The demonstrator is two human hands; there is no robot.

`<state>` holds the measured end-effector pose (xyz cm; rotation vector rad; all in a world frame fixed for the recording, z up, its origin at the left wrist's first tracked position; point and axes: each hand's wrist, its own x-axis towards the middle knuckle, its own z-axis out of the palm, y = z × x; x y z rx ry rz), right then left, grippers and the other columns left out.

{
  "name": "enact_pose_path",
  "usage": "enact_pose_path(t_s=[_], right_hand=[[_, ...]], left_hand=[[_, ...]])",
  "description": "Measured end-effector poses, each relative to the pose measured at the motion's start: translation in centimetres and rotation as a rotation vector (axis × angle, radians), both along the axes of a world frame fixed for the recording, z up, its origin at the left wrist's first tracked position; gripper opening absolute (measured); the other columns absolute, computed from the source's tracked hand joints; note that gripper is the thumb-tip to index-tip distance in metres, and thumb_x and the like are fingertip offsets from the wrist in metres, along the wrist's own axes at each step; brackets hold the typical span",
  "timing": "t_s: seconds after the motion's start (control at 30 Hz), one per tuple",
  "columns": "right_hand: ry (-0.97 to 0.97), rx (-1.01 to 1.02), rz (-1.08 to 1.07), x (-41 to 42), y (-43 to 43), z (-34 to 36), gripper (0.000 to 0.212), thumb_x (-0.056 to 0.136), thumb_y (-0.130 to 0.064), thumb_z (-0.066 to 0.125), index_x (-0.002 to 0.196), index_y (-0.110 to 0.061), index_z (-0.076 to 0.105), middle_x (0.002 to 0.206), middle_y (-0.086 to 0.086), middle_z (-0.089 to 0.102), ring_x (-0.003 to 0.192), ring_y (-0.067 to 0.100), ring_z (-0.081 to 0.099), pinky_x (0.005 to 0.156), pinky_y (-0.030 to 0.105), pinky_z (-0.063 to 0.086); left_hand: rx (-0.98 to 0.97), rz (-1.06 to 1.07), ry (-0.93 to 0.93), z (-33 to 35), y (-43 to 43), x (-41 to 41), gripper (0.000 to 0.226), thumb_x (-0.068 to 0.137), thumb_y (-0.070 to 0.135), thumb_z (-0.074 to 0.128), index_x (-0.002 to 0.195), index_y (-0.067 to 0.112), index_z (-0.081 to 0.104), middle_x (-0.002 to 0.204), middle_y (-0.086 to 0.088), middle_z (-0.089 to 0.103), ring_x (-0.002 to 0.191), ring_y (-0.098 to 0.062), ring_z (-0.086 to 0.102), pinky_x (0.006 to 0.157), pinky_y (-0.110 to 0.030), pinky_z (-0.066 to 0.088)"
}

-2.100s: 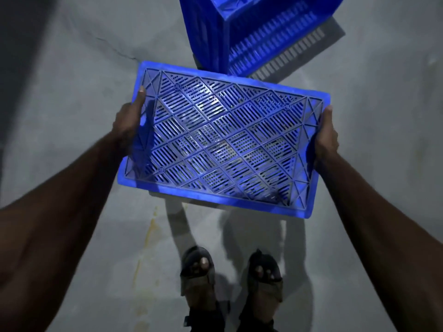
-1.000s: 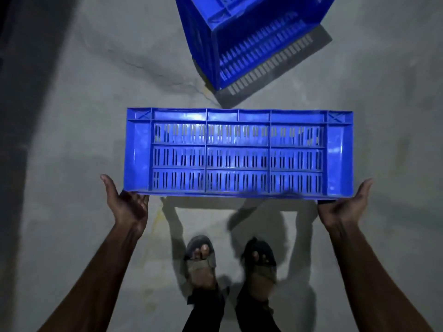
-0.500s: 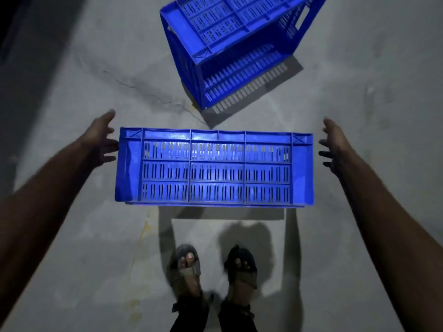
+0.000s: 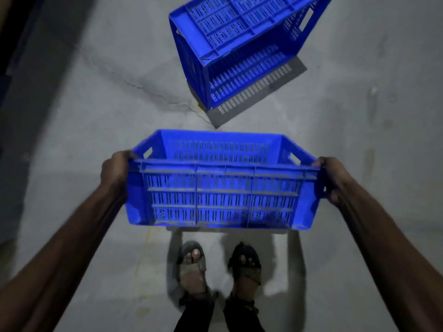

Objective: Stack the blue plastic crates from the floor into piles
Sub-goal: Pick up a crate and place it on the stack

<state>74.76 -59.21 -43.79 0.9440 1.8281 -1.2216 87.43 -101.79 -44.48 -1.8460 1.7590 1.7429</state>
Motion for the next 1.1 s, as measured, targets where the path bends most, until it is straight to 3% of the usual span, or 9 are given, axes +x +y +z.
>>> enact_pose_path(t_s=[0.13, 0.3, 0.4, 0.53, 0.63, 0.8, 0.97, 1.07, 1.1], right_hand=[[0.204, 0.012, -0.005, 4.1, 3.3, -4.2, 0.053, 0.062, -0.017, 0.047, 0.108, -0.022, 0.071, 0.092, 0.007, 0.063, 0.081, 0.024, 0.054, 0.071, 0.037, 0.041], [0.342, -0.046, 0.123, 9.6, 4.6, -9.7, 0.080, 0.070, 0.011, 0.044, 0.140, -0.025, 0.056, 0.133, 0.003, 0.066, 0.120, 0.026, 0.063, 0.104, 0.046, 0.048], [0.305, -0.106, 0.105, 12.1, 5.6, -14.0, 0.088, 0.064, 0.011, 0.049, 0.145, -0.026, 0.052, 0.142, 0.003, 0.060, 0.132, 0.029, 0.056, 0.111, 0.057, 0.042], [0.247, -0.187, -0.022, 14.8, 5.1, -16.9, 0.092, 0.059, 0.016, 0.048, 0.144, -0.020, 0.054, 0.141, 0.008, 0.061, 0.130, 0.035, 0.056, 0.107, 0.060, 0.044], [0.244, -0.248, -0.114, 15.5, 4.4, -16.8, 0.089, 0.061, 0.011, 0.049, 0.145, -0.018, 0.052, 0.138, 0.009, 0.063, 0.123, 0.033, 0.062, 0.098, 0.044, 0.055], [0.245, -0.409, -0.325, 13.7, 3.3, -14.5, 0.051, 0.099, -0.012, 0.039, 0.148, -0.021, 0.049, 0.138, 0.003, 0.063, 0.113, 0.016, 0.068, 0.089, 0.032, 0.057], [0.274, -0.253, -0.470, 7.7, 1.4, -12.1, 0.046, 0.097, -0.040, 0.053, 0.139, -0.023, 0.056, 0.148, 0.002, 0.050, 0.131, 0.011, 0.049, 0.079, 0.017, 0.043], [0.261, -0.225, -0.364, 3.7, 0.3, -12.4, 0.047, 0.096, -0.051, 0.054, 0.129, -0.018, 0.059, 0.136, 0.000, 0.059, 0.122, 0.013, 0.058, 0.088, 0.023, 0.049], [0.238, -0.217, -0.314, 2.8, 0.3, -13.1, 0.052, 0.096, -0.056, 0.052, 0.126, -0.014, 0.062, 0.127, 0.002, 0.065, 0.113, 0.016, 0.065, 0.081, 0.025, 0.054]], left_hand=[[0.022, -0.020, 0.131, -1.9, 1.1, 5.7, 0.022, 0.067, 0.009, 0.055, 0.082, 0.015, 0.070, 0.085, -0.009, 0.067, 0.076, -0.026, 0.060, 0.062, -0.029, 0.049], [0.025, -0.183, 0.113, -8.2, 1.9, 10.7, 0.050, 0.077, -0.010, 0.065, 0.113, 0.023, 0.074, 0.108, -0.008, 0.075, 0.096, -0.024, 0.067, 0.096, -0.039, 0.052], [0.026, -0.256, 0.068, -12.6, 1.7, 13.1, 0.066, 0.079, -0.013, 0.066, 0.138, 0.018, 0.061, 0.128, -0.013, 0.069, 0.111, -0.028, 0.066, 0.100, -0.042, 0.050], [0.036, -0.332, 0.027, -16.4, 1.6, 15.1, 0.068, 0.082, -0.011, 0.068, 0.143, 0.015, 0.052, 0.134, -0.013, 0.066, 0.113, -0.028, 0.064, 0.100, -0.046, 0.051], [0.043, -0.275, 0.047, -17.3, 1.8, 15.4, 0.057, 0.088, 0.000, 0.070, 0.140, 0.019, 0.056, 0.130, -0.006, 0.069, 0.113, -0.024, 0.066, 0.103, -0.044, 0.049], [0.057, -0.169, 0.023, -15.8, 2.1, 13.5, 0.044, 0.093, 0.036, 0.068, 0.133, 0.019, 0.064, 0.131, -0.005, 0.069, 0.117, -0.023, 0.066, 0.109, -0.044, 0.048], [-0.230, -0.207, -0.093, -12.1, 2.5, 7.2, 0.067, 0.097, 0.060, 0.055, 0.152, 0.024, 0.040, 0.153, -0.006, 0.050, 0.135, -0.025, 0.052, 0.116, -0.041, 0.039], [-0.269, -0.291, -0.101, -11.8, 0.9, 2.8, 0.082, 0.092, 0.076, 0.047, 0.153, 0.022, 0.039, 0.153, -0.007, 0.050, 0.136, -0.029, 0.051, 0.115, -0.042, 0.039], [-0.258, -0.310, -0.130, -12.1, 0.1, 1.6, 0.090, 0.088, 0.083, 0.044, 0.151, 0.019, 0.042, 0.151, -0.009, 0.052, 0.134, -0.031, 0.053, 0.115, -0.045, 0.040]])
